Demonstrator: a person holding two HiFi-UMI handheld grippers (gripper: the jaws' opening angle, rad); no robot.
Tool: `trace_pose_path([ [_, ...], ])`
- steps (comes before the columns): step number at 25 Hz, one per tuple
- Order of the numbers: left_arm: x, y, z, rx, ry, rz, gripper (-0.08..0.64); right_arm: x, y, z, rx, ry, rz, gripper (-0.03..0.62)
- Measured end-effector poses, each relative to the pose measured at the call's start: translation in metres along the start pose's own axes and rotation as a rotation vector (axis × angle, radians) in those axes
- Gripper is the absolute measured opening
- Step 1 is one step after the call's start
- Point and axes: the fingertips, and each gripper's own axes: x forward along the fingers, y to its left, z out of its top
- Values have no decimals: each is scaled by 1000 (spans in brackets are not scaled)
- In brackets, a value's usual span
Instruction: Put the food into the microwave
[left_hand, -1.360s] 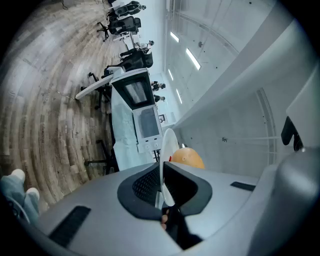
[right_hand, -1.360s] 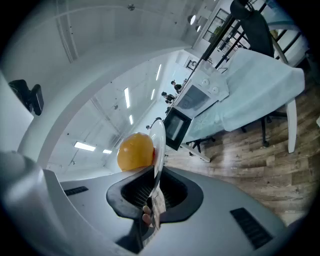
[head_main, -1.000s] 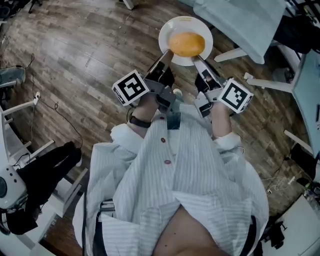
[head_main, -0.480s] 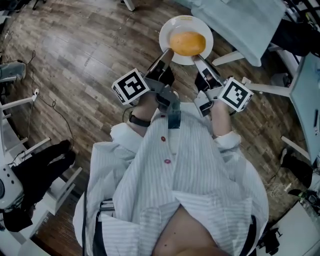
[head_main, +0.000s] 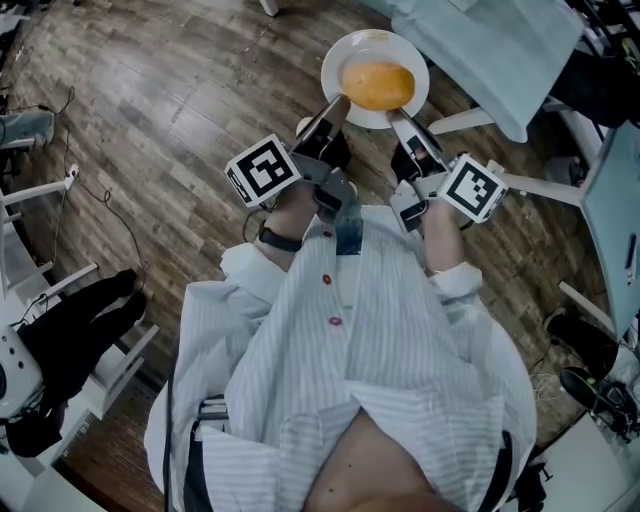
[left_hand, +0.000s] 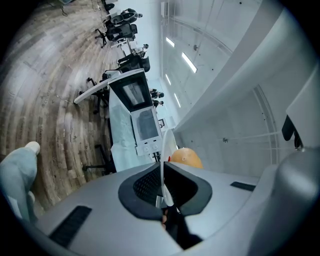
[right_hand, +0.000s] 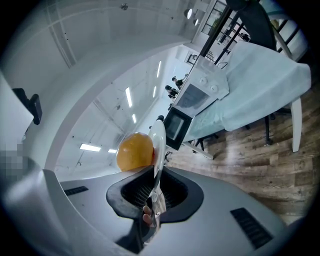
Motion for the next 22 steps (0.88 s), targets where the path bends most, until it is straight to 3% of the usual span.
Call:
trace_pose_path([
  [7,18,17,30,-16,12,6,17,35,-10,10,12,2,-20,51],
  [13,66,38,87,-35,41,17,17,99,-29,44,35,-6,-50,51],
  [19,75,33,96,-17,75,-6,17,104,-26,52,24,-50,-54,51],
  [22,94,36,121,-18,96,-14,17,130,-27,70,21,-66,-64,51],
])
